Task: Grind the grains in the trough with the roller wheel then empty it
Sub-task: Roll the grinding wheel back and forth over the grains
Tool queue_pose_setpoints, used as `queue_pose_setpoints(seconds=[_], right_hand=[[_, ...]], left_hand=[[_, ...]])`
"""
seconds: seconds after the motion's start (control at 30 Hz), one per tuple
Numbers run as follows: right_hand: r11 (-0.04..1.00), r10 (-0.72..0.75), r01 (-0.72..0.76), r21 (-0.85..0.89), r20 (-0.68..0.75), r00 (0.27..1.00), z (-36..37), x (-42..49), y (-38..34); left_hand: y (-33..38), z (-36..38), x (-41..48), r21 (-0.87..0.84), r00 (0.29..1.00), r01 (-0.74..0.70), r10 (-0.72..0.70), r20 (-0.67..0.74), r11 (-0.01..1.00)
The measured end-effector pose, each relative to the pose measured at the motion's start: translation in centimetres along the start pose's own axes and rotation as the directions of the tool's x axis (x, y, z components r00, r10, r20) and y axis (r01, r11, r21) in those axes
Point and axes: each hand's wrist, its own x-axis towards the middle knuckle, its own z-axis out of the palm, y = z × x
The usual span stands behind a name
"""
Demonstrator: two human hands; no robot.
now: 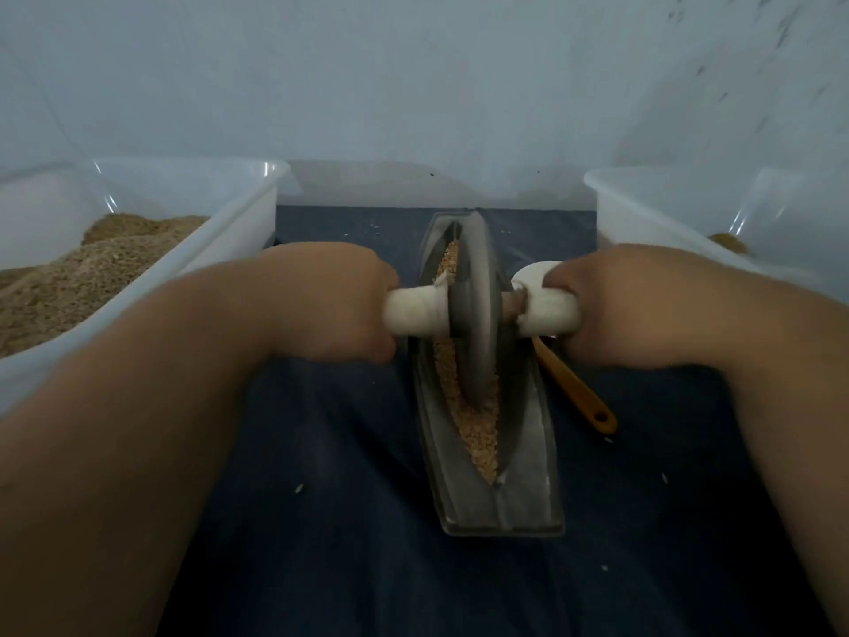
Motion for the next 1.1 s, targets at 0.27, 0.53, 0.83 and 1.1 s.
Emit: queue_pose_setpoints(seconds=[0.27,0.53,0.83,1.1], right_hand=[[0.997,0.080,-0.078,-0.020,0.139,0.987,-0.9,-2.0,-1.1],[0.966,0.048,-0.169,-0.194,-0.508,0.860,3.4,3.2,-0.5],[0.985,0.088,-0.134,-0.112,-0.344,0.935,2.9,3.1,0.1],[0.999,0.031,-0.029,-0.023,0.087,0.996,-1.2,-2.2,-1.3]], left_hand=[[0.4,-0.5,-0.9,-0.079,0.995,-0.061,0.066,0.074,0.995],[1.0,2.4,2.6,0.069,0.893,0.219,-0.171,-0.417,0.973],[0.7,1.6,2.5,0.073,0.943,0.185,-0.156,-0.294,0.980],[0.6,-1.7,-1.2,-0.164,0.975,-0.029,0.064,0.214,0.986]])
